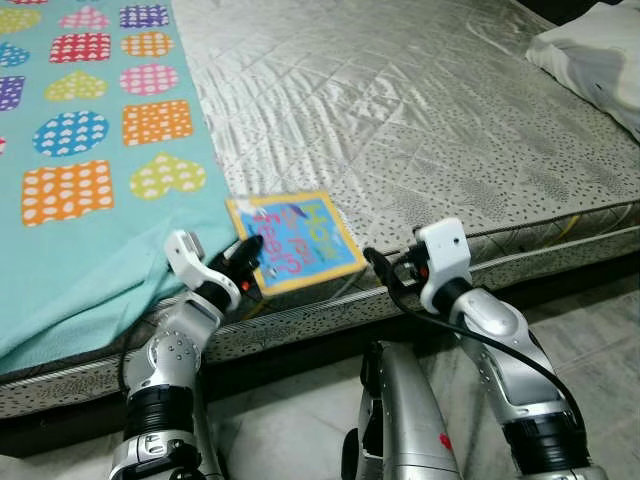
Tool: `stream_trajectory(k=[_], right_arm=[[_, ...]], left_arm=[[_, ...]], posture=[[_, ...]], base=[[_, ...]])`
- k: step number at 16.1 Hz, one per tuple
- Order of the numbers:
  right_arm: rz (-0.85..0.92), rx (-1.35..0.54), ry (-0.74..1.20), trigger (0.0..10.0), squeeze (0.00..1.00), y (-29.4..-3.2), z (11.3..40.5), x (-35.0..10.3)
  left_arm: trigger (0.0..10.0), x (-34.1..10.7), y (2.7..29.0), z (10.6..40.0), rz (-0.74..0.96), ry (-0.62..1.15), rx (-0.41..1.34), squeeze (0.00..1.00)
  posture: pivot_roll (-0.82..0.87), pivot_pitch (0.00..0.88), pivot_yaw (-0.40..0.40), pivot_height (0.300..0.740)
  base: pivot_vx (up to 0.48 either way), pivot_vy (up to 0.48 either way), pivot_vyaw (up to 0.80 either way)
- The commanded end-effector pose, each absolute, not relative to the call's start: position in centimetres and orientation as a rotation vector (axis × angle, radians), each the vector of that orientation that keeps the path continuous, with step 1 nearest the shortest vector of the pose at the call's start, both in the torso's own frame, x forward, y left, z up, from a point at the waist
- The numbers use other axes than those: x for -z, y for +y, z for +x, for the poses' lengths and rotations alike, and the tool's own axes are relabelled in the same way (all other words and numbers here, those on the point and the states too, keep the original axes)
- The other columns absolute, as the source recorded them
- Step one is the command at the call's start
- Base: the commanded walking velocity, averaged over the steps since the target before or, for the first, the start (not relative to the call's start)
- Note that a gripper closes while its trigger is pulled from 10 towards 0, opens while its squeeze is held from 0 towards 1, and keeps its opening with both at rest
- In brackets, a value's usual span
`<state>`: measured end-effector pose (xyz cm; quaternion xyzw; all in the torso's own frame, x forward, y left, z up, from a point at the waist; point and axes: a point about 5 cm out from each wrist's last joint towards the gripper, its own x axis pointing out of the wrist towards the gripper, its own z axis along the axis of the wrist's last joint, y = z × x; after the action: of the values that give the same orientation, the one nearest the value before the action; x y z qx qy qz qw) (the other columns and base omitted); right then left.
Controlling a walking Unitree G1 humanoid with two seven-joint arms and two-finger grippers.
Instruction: Clean up the room
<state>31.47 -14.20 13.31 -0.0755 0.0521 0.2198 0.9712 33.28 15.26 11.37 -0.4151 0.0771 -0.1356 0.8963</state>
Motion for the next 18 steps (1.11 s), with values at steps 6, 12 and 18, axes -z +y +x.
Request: stream_trajectory(k=[6, 12, 18], right_arm=[[-0.116, -0.472, 0.177, 10.0, 0.00, -13.7, 30.6, -11.9], [0.077, -0.310, 0.050, 10.0, 0.00, -13.8, 31.8, -14.3], [0.114, -0.248, 0.008, 10.0, 0.00, -13.8, 31.9, -14.8]], left_arm=[[0.0, -14.6, 16.1, 31.4, -0.539, -0.004, 0.264, 0.00], [0.0, -18.1, 17.7, 29.8, -0.224, -0.142, 0.284, 0.00], [0.0, -17.0, 17.2, 27.9, -0.118, -0.112, 0.267, 0.00]], posture=[[0.00, 0.069, -0.065, 0.468], [0.03, 0.040, -0.048, 0.468], [0.04, 0.037, -0.046, 0.477]], base=[[0.000, 0.000, 0.00], [0.000, 0.000, 0.00], [0.000, 0.000, 0.00]])
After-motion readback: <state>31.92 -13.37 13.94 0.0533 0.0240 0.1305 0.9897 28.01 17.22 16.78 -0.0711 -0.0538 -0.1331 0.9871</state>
